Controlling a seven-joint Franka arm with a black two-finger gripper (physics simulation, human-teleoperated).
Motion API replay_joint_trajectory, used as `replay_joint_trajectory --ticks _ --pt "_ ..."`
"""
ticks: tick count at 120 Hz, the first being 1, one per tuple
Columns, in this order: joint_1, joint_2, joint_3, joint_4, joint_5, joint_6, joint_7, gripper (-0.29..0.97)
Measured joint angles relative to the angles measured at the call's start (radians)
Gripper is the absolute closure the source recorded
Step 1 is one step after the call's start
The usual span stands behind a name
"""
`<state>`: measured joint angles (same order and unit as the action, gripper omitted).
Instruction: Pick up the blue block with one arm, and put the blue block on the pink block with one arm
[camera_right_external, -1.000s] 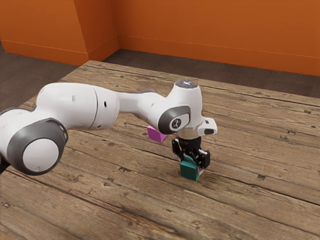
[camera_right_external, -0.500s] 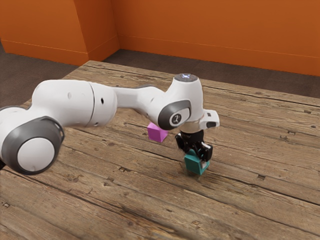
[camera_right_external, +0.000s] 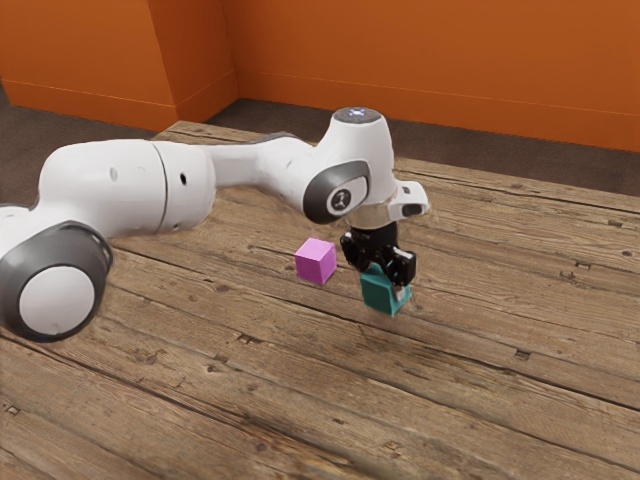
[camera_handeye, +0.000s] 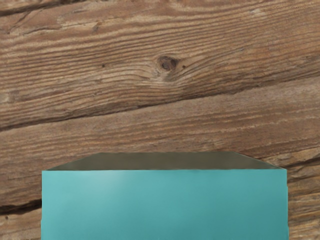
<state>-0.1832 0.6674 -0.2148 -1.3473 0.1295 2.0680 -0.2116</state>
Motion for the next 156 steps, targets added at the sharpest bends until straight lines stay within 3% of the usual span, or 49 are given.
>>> replay_joint_trajectory --ticks 47,69,156 --pt "0.109 0.013 0.049 0.137 0.011 -0.094 -0.004 0.36" --pt "0.125 0.057 0.106 0.186 0.011 -0.106 0.004 0.37" --pt "0.170 0.148 0.125 0.289 0.009 -0.112 0.162 0.38"
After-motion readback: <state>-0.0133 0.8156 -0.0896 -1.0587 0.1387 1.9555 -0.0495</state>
